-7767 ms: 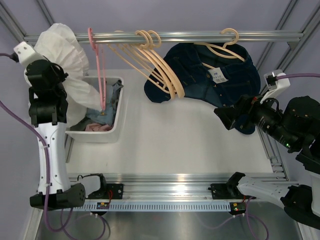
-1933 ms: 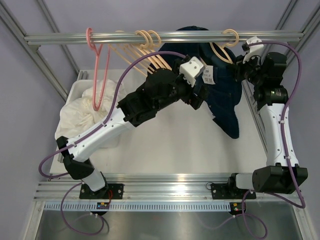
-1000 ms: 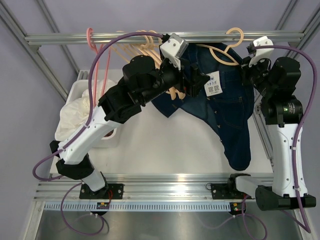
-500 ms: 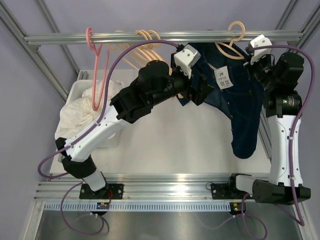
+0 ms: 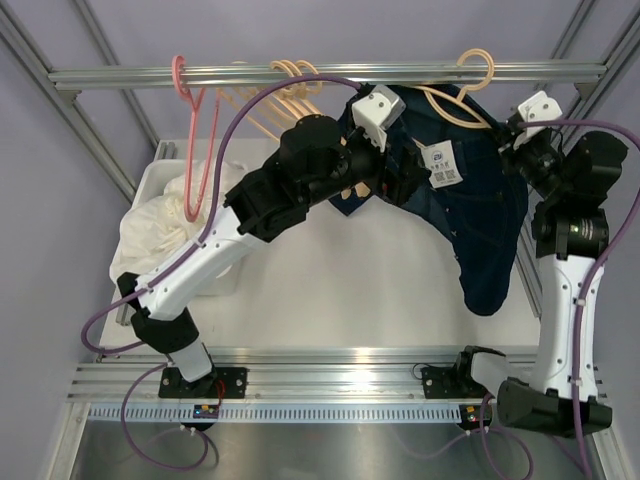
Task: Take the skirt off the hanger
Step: Pick up the hanger from the clothesline.
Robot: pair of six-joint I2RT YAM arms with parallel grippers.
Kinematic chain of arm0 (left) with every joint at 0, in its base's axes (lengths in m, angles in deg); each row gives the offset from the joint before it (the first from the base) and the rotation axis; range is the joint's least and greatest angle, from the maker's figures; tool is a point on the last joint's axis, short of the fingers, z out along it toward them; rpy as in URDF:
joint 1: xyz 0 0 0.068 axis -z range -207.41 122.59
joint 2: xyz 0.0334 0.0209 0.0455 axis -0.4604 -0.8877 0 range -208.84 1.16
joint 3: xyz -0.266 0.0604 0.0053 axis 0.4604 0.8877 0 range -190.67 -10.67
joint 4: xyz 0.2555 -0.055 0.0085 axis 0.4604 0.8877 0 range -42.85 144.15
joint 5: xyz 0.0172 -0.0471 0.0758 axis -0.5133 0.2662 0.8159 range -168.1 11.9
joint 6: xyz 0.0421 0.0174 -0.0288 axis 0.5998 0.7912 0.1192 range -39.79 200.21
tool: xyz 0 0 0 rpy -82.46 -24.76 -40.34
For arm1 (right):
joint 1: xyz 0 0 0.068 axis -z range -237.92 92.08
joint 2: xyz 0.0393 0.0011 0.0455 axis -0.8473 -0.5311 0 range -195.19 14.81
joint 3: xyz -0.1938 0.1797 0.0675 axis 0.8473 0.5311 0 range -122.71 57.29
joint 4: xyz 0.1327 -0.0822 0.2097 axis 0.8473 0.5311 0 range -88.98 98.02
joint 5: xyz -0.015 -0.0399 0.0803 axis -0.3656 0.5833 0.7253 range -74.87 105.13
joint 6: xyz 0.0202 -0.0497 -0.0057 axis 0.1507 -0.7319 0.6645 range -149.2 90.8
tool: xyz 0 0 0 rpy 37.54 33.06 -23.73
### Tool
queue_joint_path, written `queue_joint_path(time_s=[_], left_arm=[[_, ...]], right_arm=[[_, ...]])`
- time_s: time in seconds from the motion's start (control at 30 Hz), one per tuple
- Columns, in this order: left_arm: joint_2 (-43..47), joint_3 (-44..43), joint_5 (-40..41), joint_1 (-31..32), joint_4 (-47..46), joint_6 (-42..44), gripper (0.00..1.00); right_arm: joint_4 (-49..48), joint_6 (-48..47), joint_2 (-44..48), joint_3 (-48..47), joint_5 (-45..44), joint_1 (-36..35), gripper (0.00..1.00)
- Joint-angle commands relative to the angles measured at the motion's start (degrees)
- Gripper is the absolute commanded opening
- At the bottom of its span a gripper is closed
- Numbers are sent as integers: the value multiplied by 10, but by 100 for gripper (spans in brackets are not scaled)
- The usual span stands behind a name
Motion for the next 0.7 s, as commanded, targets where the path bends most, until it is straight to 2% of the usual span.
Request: queue_joint_path(time_s=[0.0, 0.07, 0.13, 0.37, 0.53, 0.67], left_arm=[[-30, -80, 1, -2, -1, -2, 99], [-40, -101, 8, 3, 6, -4, 99], [-41, -105, 20, 8, 0, -4, 99], [-98, -158, 51, 32, -6, -5, 99], [-99, -113, 96, 55, -50, 0, 99], [-118, -135, 103, 56, -38, -4, 99]], right_arm=[[-81, 41, 89, 11, 29, 1, 0], [-2, 42, 95, -15, 25, 1, 0], [36, 40, 105, -24, 17, 1, 0], [54, 126, 172, 28, 31, -4, 0], [81, 191, 188, 51, 37, -16, 0], [114, 192, 206, 67, 11, -35, 0]])
